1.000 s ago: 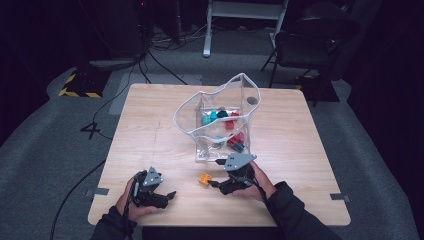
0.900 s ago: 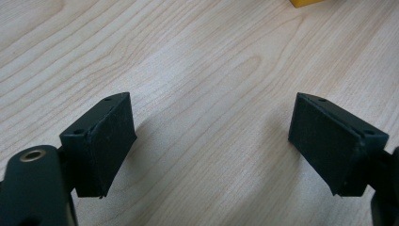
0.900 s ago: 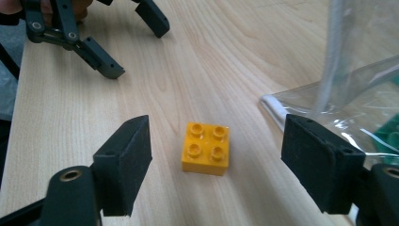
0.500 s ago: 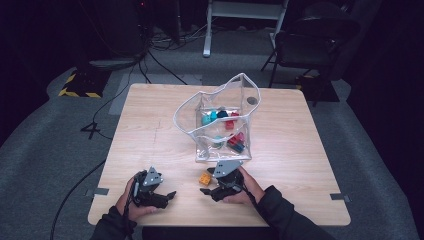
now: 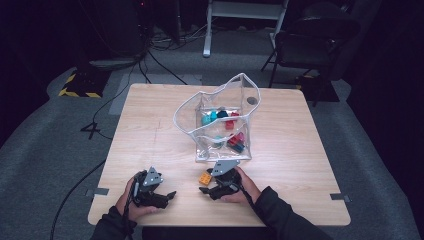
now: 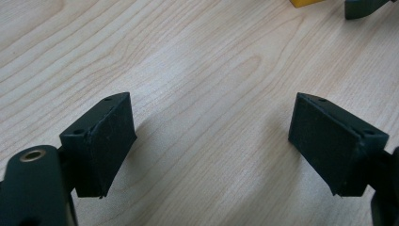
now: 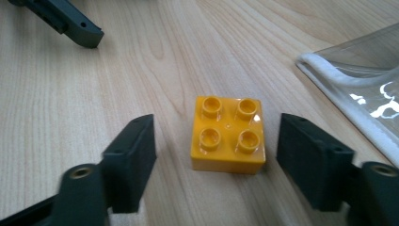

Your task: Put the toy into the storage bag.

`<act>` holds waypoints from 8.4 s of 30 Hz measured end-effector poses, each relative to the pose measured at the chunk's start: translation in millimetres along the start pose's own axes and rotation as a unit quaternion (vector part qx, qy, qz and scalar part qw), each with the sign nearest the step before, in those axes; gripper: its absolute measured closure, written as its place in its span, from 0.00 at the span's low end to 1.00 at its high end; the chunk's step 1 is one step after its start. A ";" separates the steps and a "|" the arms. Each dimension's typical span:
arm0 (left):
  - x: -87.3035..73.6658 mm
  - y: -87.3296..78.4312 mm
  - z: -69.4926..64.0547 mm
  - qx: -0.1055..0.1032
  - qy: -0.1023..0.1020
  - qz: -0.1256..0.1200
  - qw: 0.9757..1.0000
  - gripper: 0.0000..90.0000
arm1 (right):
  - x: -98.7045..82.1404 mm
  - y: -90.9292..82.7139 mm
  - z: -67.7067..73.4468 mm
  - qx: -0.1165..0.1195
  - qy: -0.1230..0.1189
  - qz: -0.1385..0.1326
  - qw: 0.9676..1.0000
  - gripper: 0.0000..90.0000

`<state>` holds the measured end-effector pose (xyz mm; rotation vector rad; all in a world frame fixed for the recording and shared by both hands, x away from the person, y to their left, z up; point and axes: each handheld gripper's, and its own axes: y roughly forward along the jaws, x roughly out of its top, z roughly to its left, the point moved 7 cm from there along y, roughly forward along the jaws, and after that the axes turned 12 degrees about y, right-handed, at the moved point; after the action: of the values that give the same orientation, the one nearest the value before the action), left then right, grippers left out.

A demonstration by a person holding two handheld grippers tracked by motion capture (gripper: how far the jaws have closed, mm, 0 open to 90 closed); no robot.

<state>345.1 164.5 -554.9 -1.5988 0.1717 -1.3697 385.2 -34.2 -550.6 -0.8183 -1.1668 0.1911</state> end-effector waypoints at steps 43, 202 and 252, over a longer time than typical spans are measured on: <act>0.1 0.0 0.1 0.000 0.000 0.000 1.000 0.17 | 7.8 -77.3 -25.1 -0.020 -0.012 -0.057 0.998 0.66; 0.0 0.1 0.0 0.000 -0.001 0.000 1.000 0.17 | 99.6 -188.9 -103.2 -0.181 0.027 -0.124 0.975 0.27; -0.3 -0.5 0.6 0.007 -0.003 0.003 1.000 0.17 | -63.1 -147.5 -103.6 -0.178 0.034 -0.005 0.983 0.26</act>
<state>345.3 165.3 -554.6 -1.5897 0.1637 -1.3593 409.5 -220.4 -515.5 -1.1244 -1.1554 -0.0569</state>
